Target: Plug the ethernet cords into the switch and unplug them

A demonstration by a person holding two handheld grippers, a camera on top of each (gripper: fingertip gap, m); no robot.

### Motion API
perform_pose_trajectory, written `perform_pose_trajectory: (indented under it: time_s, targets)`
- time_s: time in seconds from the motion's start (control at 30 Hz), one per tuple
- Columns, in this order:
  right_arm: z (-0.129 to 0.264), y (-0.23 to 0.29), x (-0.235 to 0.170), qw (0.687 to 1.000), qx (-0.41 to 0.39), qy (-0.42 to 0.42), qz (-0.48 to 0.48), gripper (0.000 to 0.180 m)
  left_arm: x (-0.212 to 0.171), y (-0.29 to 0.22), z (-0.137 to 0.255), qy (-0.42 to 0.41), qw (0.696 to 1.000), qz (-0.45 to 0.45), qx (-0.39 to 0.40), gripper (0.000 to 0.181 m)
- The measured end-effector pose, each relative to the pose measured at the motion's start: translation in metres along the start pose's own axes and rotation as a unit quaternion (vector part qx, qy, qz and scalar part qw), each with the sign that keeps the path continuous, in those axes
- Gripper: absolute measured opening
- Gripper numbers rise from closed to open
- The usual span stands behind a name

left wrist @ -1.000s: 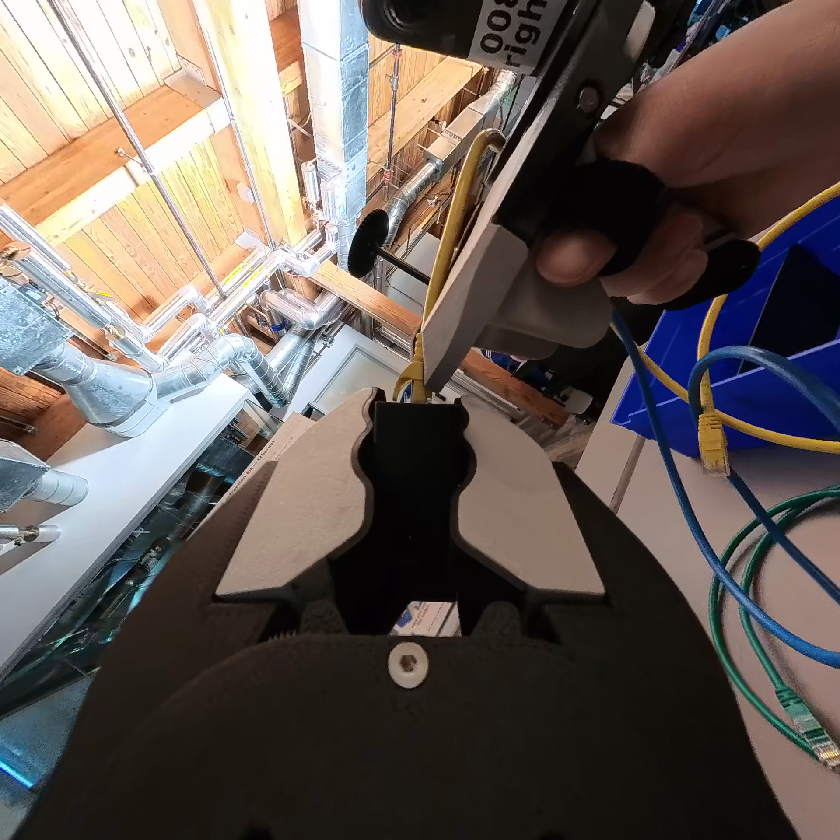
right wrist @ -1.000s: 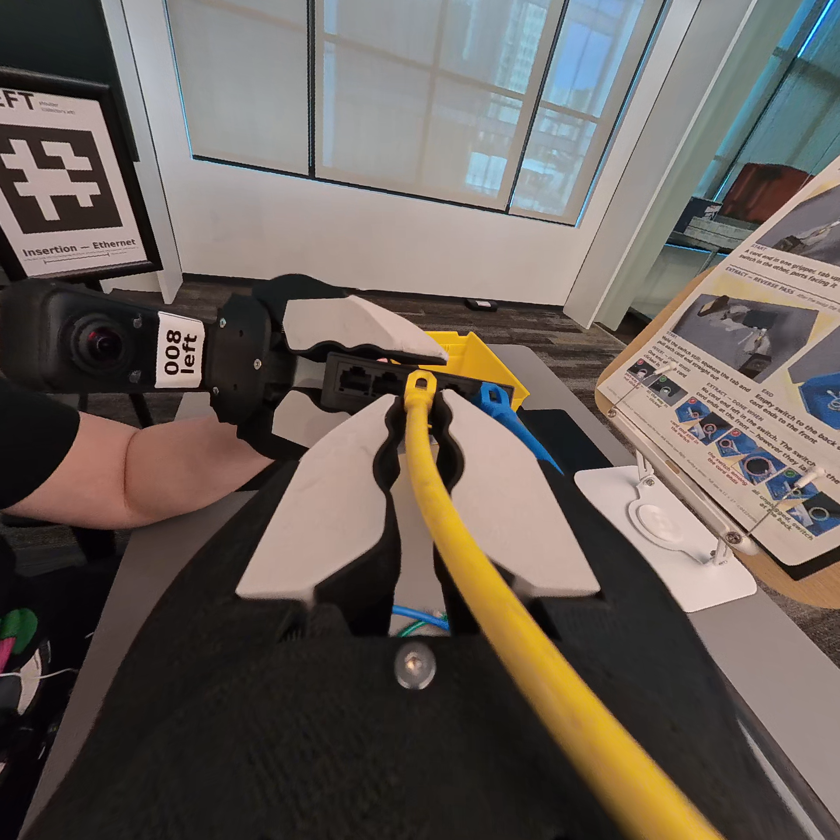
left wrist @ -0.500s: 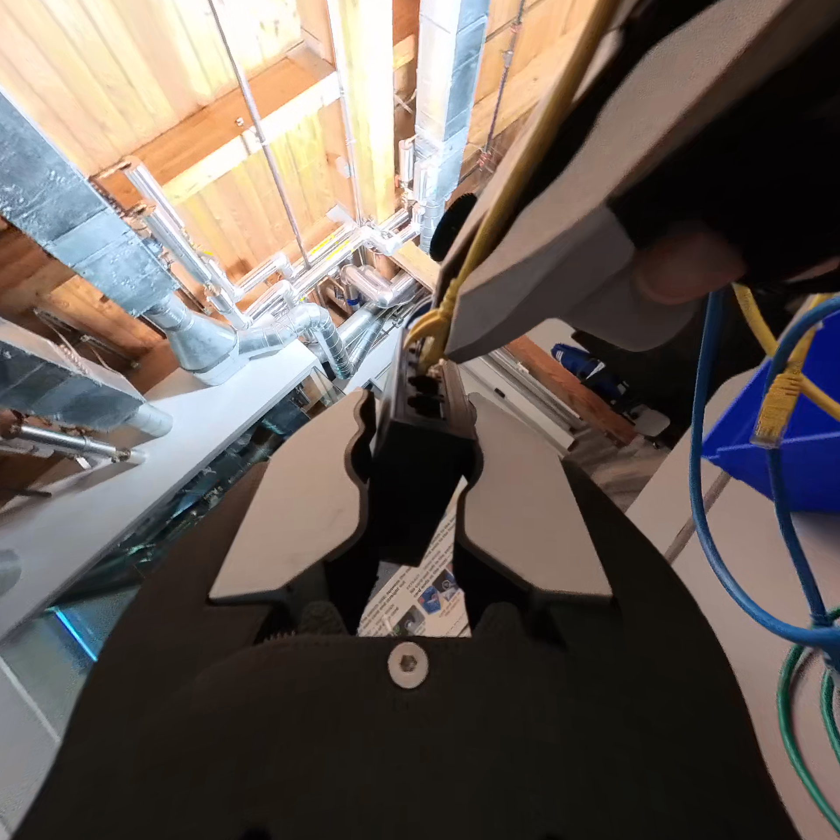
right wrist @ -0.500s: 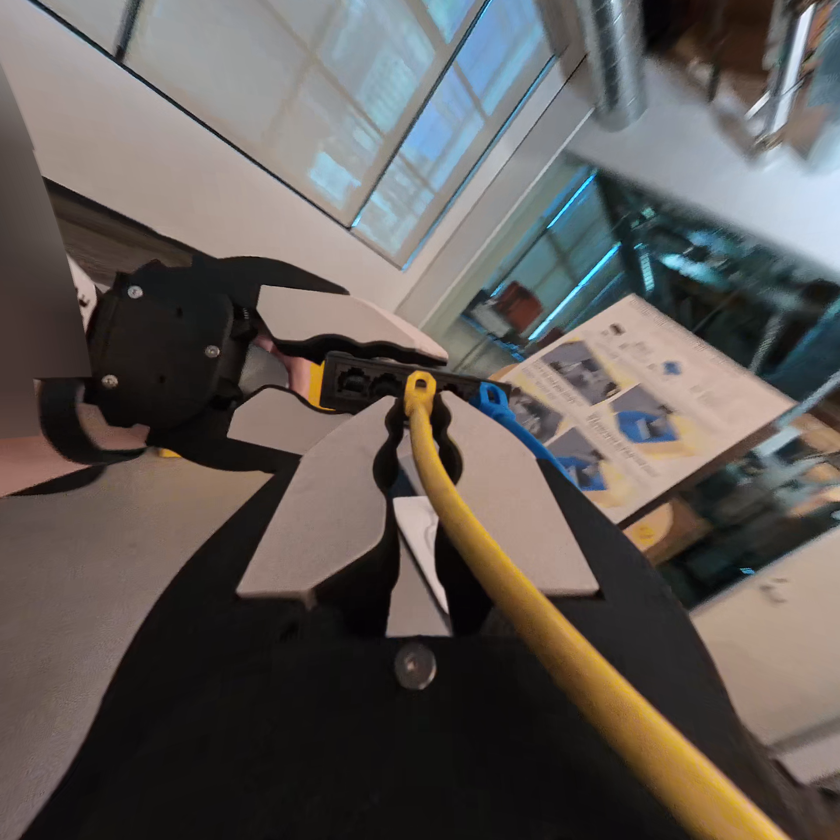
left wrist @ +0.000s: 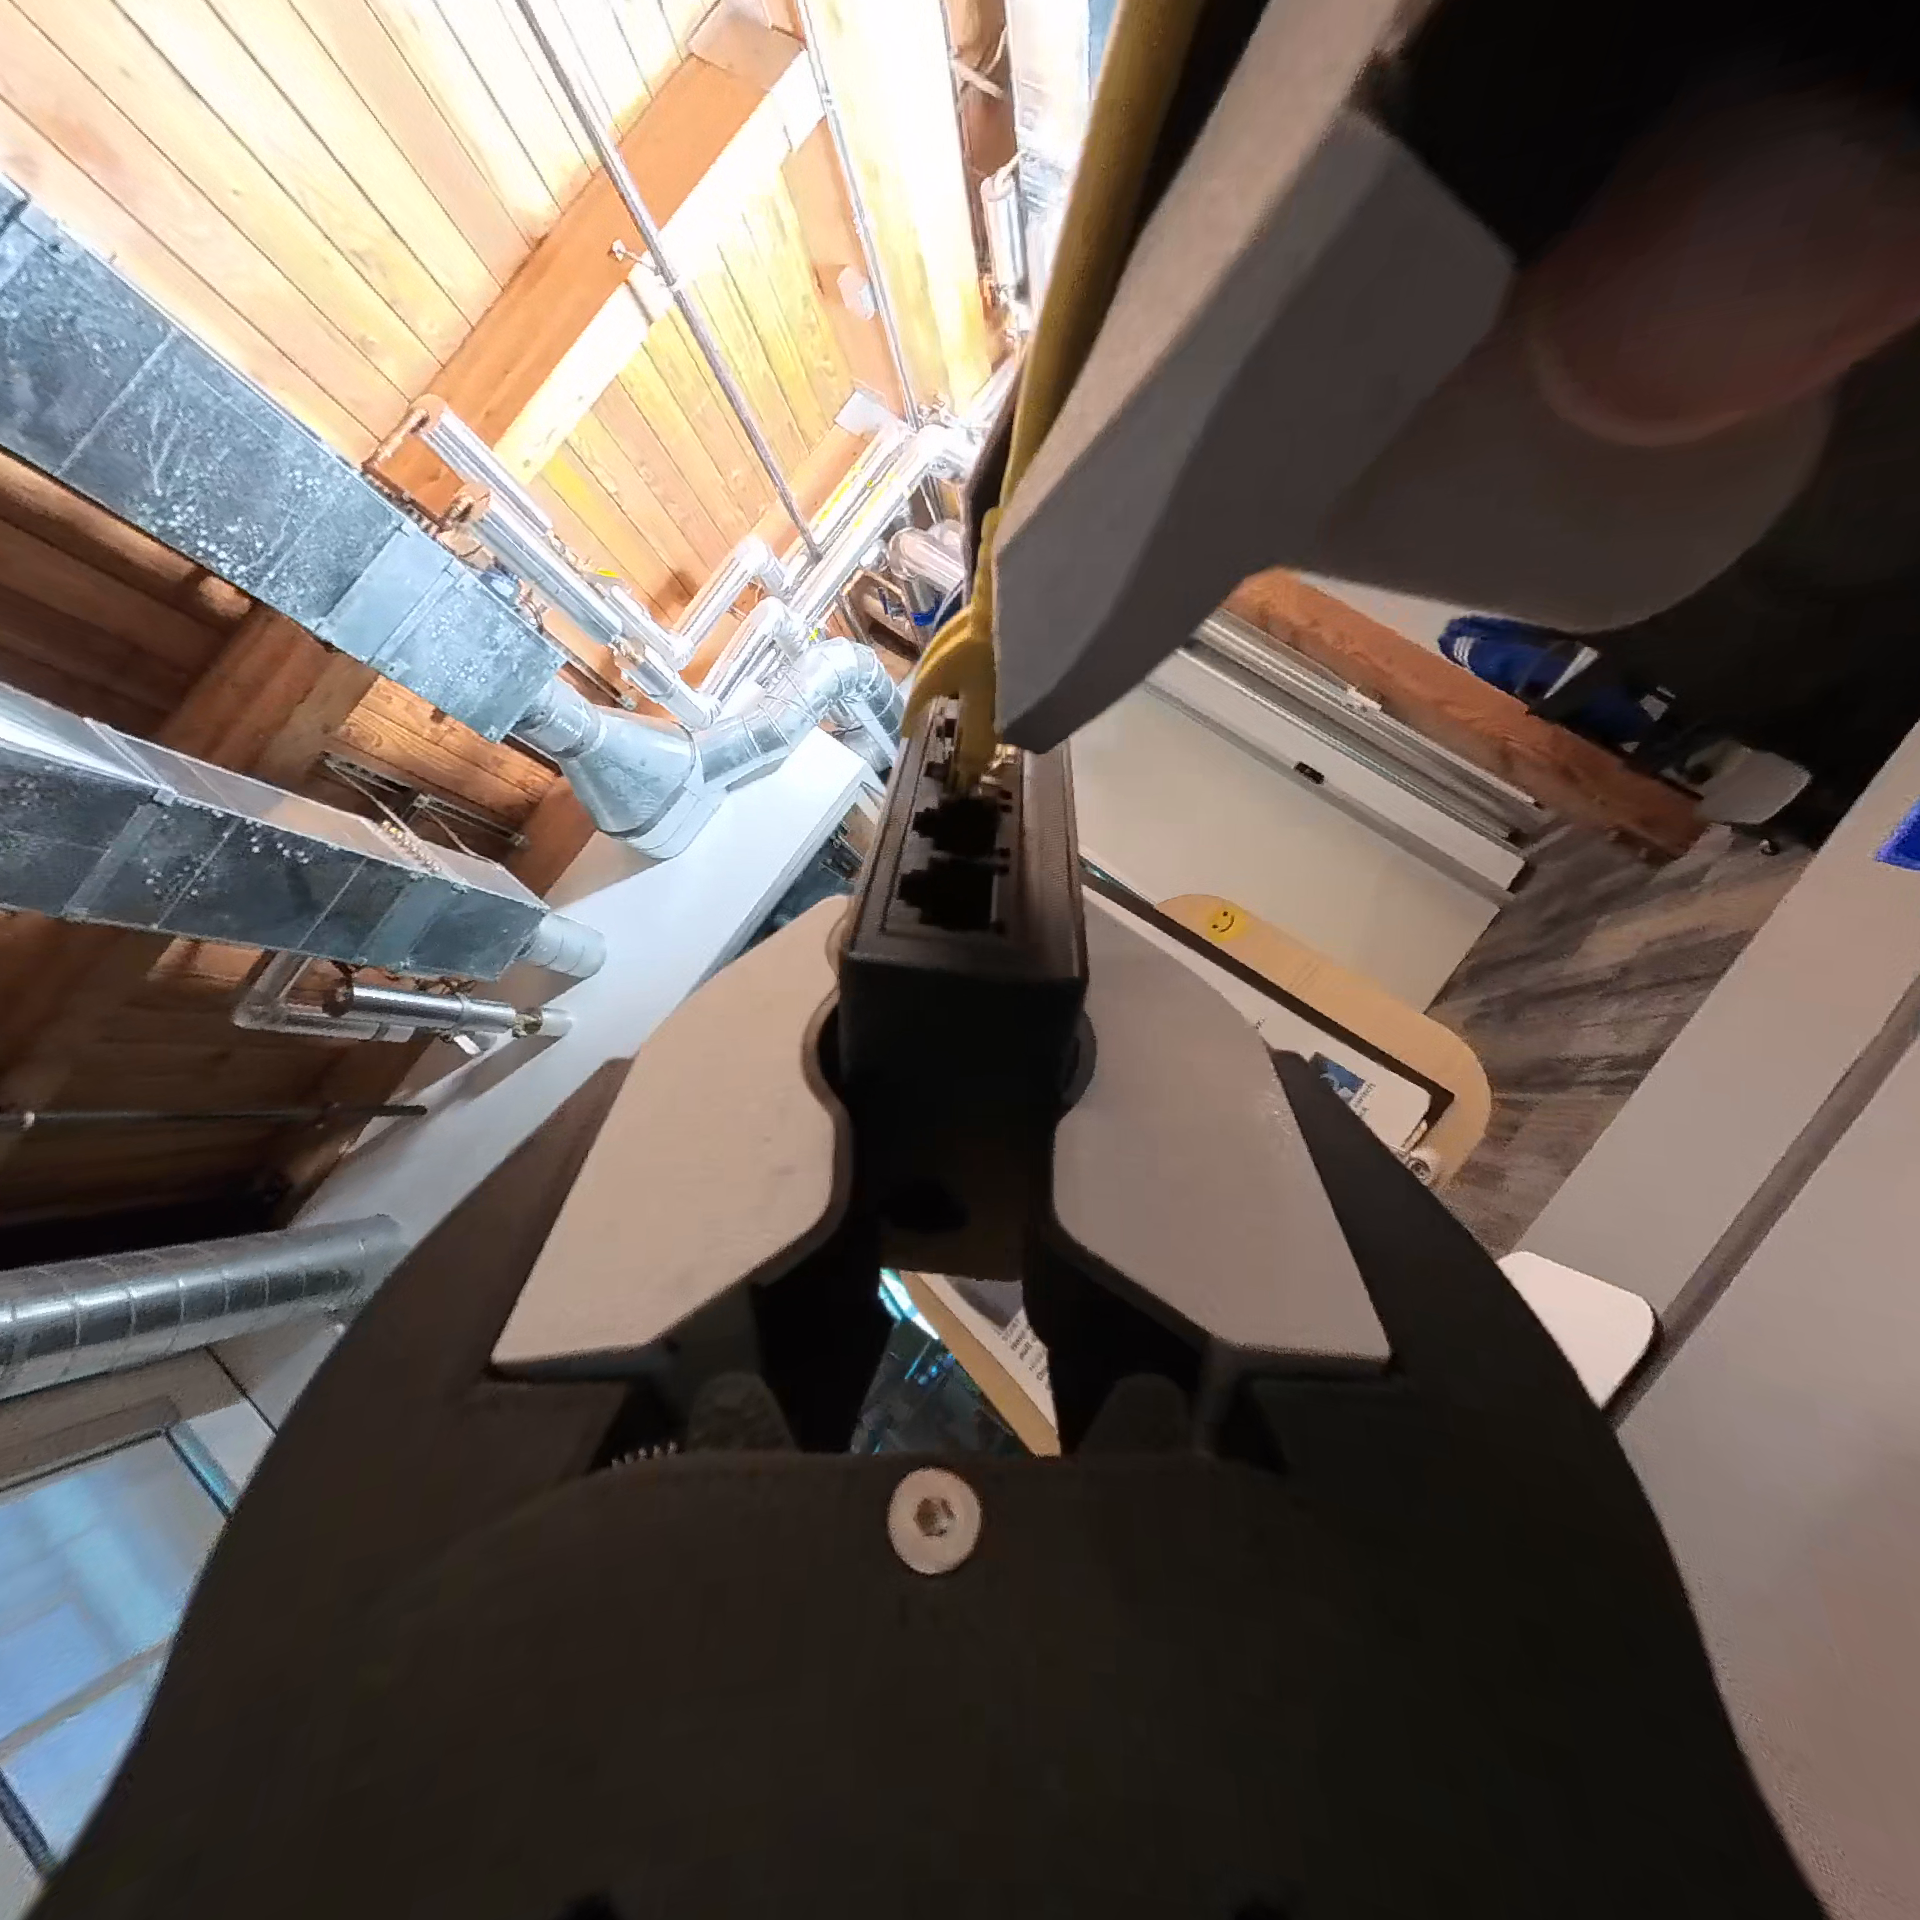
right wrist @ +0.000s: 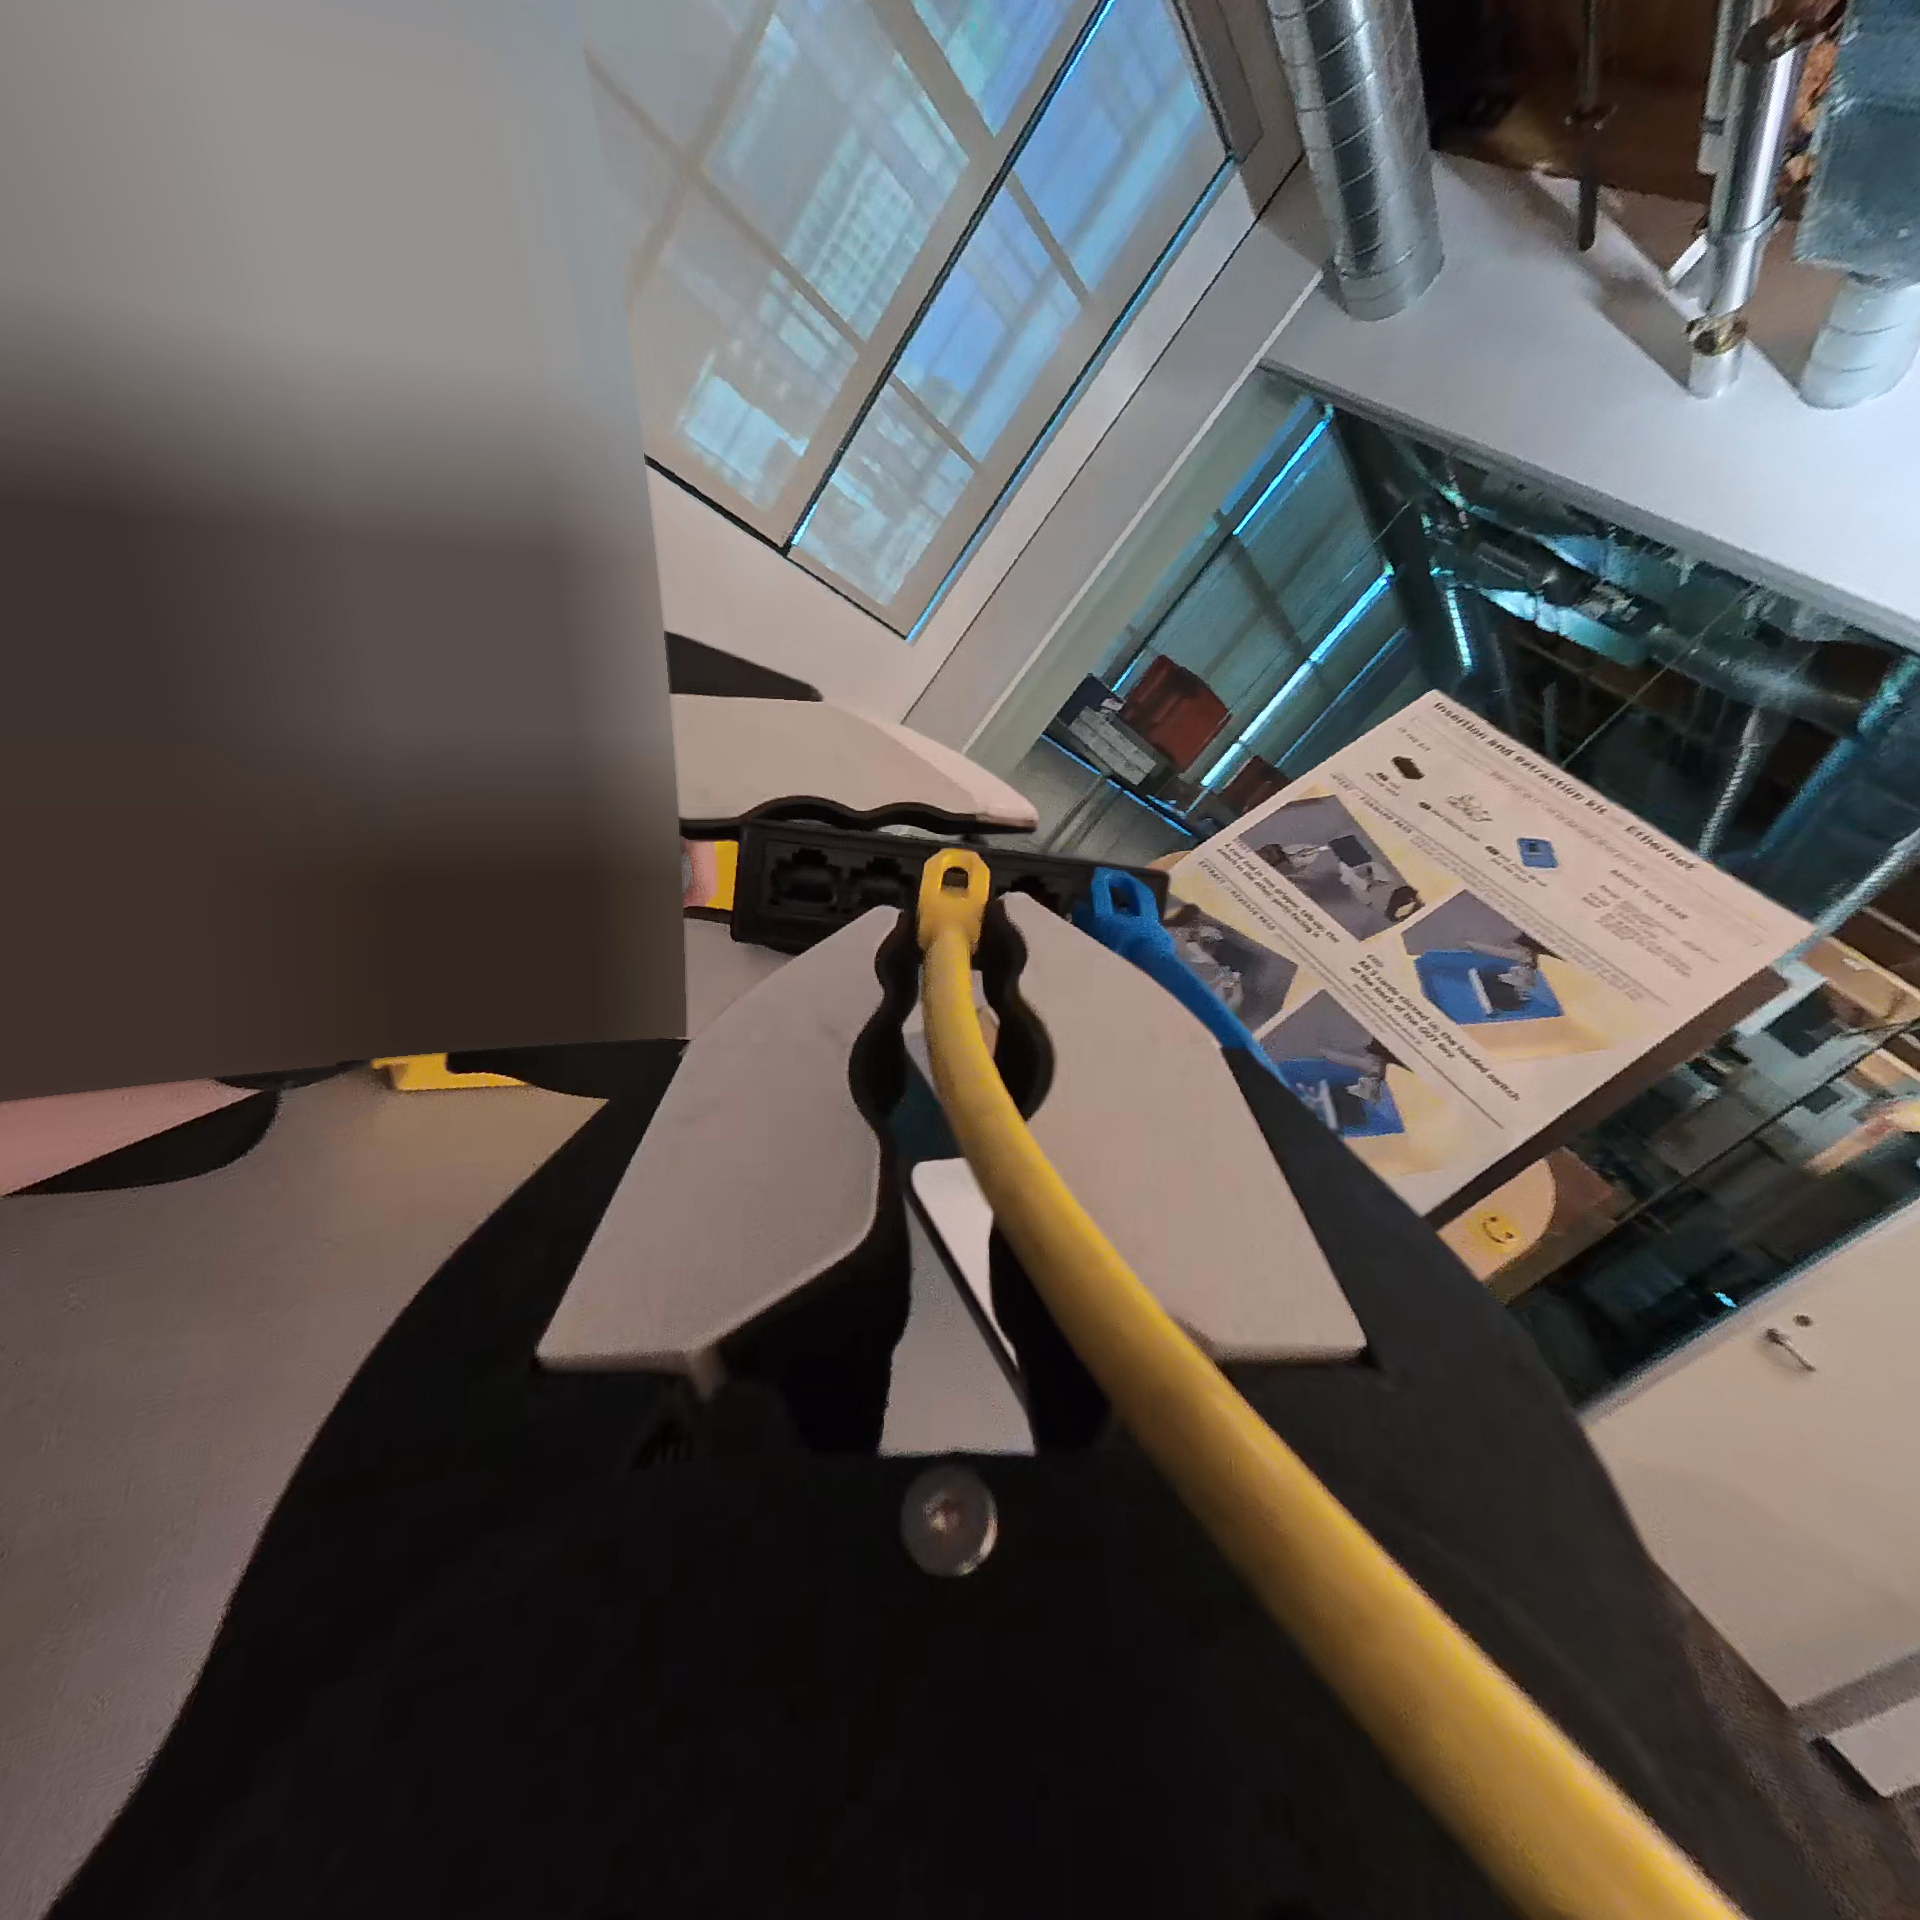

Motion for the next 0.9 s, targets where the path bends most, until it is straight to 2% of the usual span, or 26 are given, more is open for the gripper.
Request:
perform_pose_trajectory:
  time_s: [0.3,0.4,0.57,0.77,0.9]
  targets:
    - [0.007,-0.007,-0.001,0.997,0.043,-0.022,-0.052,0.014,0.008,-0.005,0.005,-0.038,0.999,0.017,-0.004,0.028]
    - [0.009,-0.008,-0.001,0.998,0.048,0.006,-0.042,0.015,0.006,-0.009,0.005,-0.040,0.999,0.008,-0.007,0.028]
    - [0.010,-0.010,-0.003,0.997,0.054,0.003,-0.052,0.014,0.008,-0.010,0.003,-0.036,0.999,0.026,-0.018,0.027]
    - [0.005,-0.017,-0.013,0.999,0.026,-0.008,-0.031,0.014,0.002,-0.008,-0.009,-0.011,0.988,0.140,-0.072,0.033]
    - [0.010,-0.019,-0.010,1.000,-0.019,-0.022,-0.003,0.014,0.002,0.001,-0.009,-0.012,0.968,0.232,-0.097,0.048]
Point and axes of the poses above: each gripper's, where its closed fingertips meet, z back along the fingers, x out of its top, y = z × x across the jaws, the point moved 9 cm from there along z, back along the fingers, and after that the axes turned 8 degrees about z, right-handed, at the moved point
